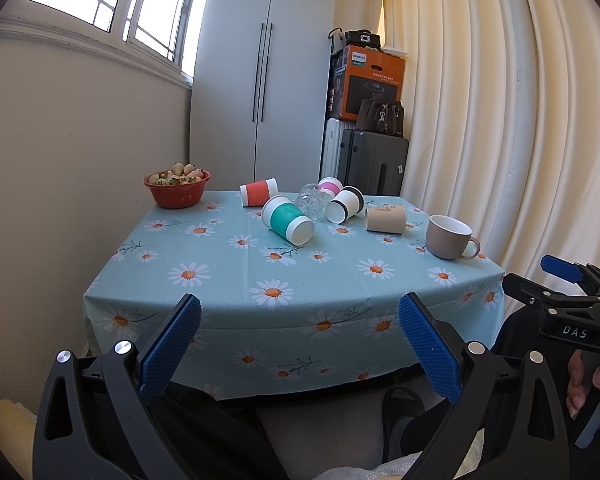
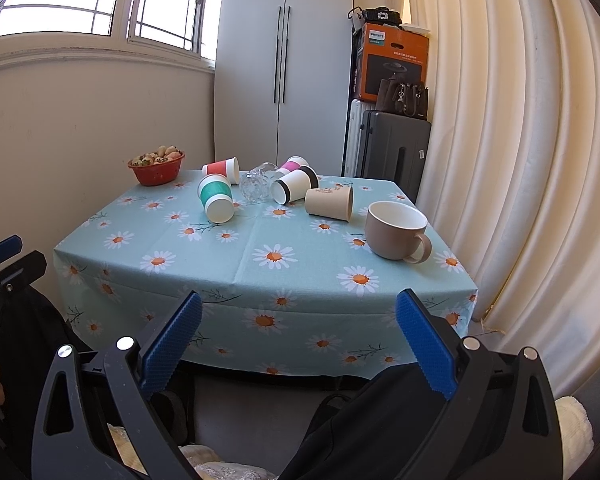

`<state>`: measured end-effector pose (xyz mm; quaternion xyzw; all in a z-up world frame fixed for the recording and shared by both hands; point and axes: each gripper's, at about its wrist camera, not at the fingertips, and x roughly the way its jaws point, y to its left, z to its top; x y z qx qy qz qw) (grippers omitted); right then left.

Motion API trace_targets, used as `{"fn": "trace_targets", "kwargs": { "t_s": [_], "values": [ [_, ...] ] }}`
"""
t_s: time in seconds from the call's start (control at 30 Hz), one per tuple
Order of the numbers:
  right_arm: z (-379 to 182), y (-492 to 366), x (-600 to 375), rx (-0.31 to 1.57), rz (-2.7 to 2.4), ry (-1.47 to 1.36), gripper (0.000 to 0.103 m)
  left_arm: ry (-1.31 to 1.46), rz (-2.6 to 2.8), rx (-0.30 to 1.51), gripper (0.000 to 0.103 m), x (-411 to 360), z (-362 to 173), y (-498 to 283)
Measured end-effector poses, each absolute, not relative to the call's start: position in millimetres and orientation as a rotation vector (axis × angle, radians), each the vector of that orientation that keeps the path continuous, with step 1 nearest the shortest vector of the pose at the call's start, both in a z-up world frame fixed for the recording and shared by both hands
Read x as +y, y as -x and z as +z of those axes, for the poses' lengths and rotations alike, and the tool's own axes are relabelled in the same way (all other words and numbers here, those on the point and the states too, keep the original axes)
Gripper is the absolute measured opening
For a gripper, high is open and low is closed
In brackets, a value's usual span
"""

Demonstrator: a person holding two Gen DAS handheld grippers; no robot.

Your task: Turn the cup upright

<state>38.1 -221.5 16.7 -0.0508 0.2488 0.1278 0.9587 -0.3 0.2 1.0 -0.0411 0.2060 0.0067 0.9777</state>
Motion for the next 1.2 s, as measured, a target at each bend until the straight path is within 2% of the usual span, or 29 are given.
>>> {"fn": "trace_targets", "kwargs": {
  "t_s": [0.77,0.97,1.2],
  "values": [
    [14.0,-42.4,-219.1,0.523,0.263,0.094,0.096,0.095,-0.009,0.417,0.096,1.3,-2.1,-2.5],
    [9.2,-56.7,-219.9,0.575,0.271,0.054,0.096,0.123,-0.078,0.407,0.096,2.6,14.9,-8.8],
    [23.0,-80.9,-199.2,0.571,0.305,0.088,0.096,0.007,-0.121,0.433,0.096,1.6,27.8,-33.6]
  ]
}}
